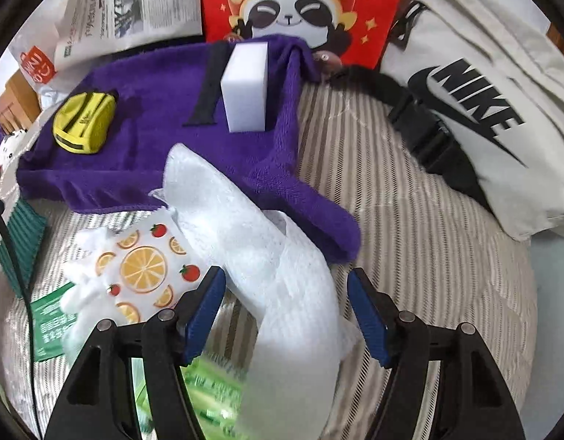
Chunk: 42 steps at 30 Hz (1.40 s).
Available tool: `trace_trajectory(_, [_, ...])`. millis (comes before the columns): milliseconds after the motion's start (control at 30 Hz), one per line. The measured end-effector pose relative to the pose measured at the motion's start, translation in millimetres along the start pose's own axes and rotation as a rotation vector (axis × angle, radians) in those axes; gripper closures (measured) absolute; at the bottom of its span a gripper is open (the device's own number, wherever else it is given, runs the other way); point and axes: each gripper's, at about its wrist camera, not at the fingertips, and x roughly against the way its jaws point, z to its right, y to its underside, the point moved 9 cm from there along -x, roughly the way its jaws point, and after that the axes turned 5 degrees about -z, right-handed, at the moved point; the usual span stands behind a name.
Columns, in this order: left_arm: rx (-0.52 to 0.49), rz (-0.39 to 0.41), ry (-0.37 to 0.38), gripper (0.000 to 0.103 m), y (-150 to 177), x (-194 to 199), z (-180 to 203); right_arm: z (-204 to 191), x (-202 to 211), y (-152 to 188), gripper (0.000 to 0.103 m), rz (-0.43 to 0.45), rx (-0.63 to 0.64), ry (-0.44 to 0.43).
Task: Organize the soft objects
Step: 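Grasp the white mesh cloth with the right gripper and lift it, then grasp the green striped cloth with the left gripper while the right holds the white cloth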
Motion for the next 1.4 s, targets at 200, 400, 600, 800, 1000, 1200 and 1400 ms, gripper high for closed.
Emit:
trace_trajectory(200, [-0.001,-0.031,0.005,0.060,19,-4,-5,-9,0,1,0.080,0.035,0.003,-0.047])
trace_trajectory(400, [0.032,-0.033,0.020,0.060,32,-5,-13,-17,16,3,0.091,0.077,0.049,-0.001])
trace_trajectory(600, [0.053,-0.027,0.096,0.057,40,-8,-15,-17,43,8,0.091,0.120,-0.008,-0.019])
trace_trajectory(800, [0.097,-0.022,0.189,0.047,36,-11,-6,-35,66,15,0.091,0.152,-0.012,-0.060])
trace_trajectory(1000, [0.136,-0.022,0.256,0.047,29,-17,4,-80,68,28,0.091,0.124,0.048,-0.137])
trace_trajectory(1200, [0.112,-0.028,0.266,0.046,27,-20,16,-127,57,40,0.091,0.094,0.122,-0.192])
trace_trajectory(1400, [0.104,-0.036,0.299,0.046,22,-25,26,-153,37,39,0.091,0.063,0.133,-0.242])
